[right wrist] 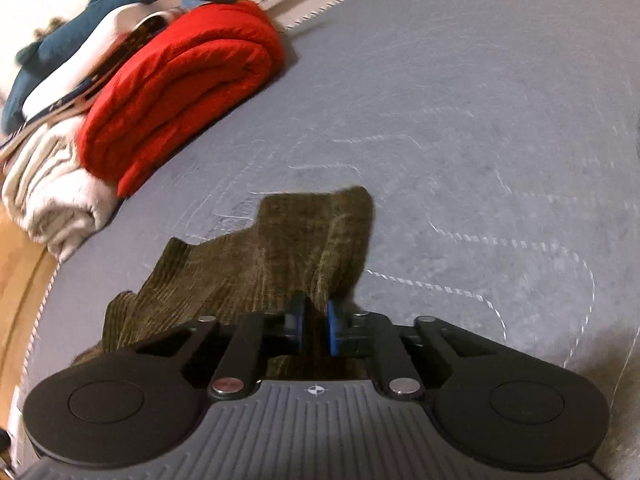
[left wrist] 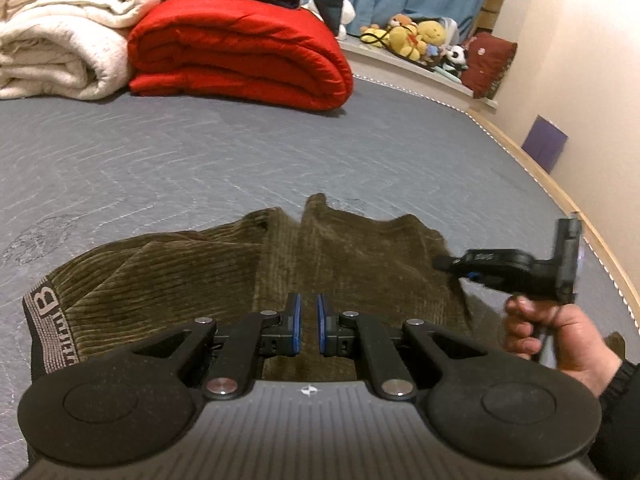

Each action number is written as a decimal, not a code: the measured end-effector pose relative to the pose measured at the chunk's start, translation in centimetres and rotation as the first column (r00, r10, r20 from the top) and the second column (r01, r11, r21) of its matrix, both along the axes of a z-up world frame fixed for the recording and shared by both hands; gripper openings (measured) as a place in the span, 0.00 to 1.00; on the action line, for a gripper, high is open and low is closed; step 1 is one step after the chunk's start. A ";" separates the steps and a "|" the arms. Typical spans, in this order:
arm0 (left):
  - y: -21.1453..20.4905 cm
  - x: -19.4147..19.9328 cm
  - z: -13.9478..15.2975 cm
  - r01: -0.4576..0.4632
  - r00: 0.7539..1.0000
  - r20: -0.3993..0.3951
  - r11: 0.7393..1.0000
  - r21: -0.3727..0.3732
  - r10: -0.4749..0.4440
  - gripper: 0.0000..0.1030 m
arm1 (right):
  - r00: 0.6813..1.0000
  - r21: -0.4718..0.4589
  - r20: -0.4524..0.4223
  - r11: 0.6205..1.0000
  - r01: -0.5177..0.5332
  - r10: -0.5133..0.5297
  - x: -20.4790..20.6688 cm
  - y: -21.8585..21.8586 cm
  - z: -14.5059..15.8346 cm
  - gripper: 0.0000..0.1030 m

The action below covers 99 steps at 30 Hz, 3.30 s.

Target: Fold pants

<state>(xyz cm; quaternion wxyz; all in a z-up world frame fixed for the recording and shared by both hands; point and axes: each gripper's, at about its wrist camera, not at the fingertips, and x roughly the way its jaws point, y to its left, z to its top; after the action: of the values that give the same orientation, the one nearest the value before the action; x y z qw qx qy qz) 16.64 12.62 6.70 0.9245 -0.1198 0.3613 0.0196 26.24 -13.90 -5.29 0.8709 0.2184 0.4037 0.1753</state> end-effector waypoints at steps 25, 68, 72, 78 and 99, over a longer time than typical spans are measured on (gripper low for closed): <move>-2.7 5.4 -4.7 0.165 0.983 -0.069 0.984 -0.073 -0.170 0.43 | 0.595 0.186 -0.140 0.569 0.801 -0.791 -4.7 -27.3 -1.1 0.51; 8.3 -4.3 7.2 0.267 0.957 0.137 0.962 -0.060 -0.257 0.50 | 0.666 0.019 0.397 0.731 0.683 -0.632 -13.7 -22.5 18.7 0.44; 10.8 -8.1 8.9 0.174 0.976 0.144 0.984 -0.049 -0.165 0.20 | 0.765 -0.004 0.495 0.880 0.475 -0.411 -18.3 -16.0 22.5 0.48; 14.1 -12.2 5.8 0.061 0.990 0.126 0.998 -0.024 -0.057 0.13 | 0.875 -0.110 0.482 0.986 0.124 -0.057 -24.7 -6.5 21.2 0.48; 14.7 -8.4 -0.9 -0.004 1.000 0.006 0.997 0.076 0.003 0.13 | 0.910 -0.290 0.203 0.910 -0.297 0.362 -28.3 5.6 13.8 0.46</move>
<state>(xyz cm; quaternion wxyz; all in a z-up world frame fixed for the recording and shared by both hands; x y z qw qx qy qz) 8.22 27.31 5.76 0.9295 -0.0853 0.3572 0.0344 -2.11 -8.26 8.51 0.8933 0.0099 0.3397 0.2943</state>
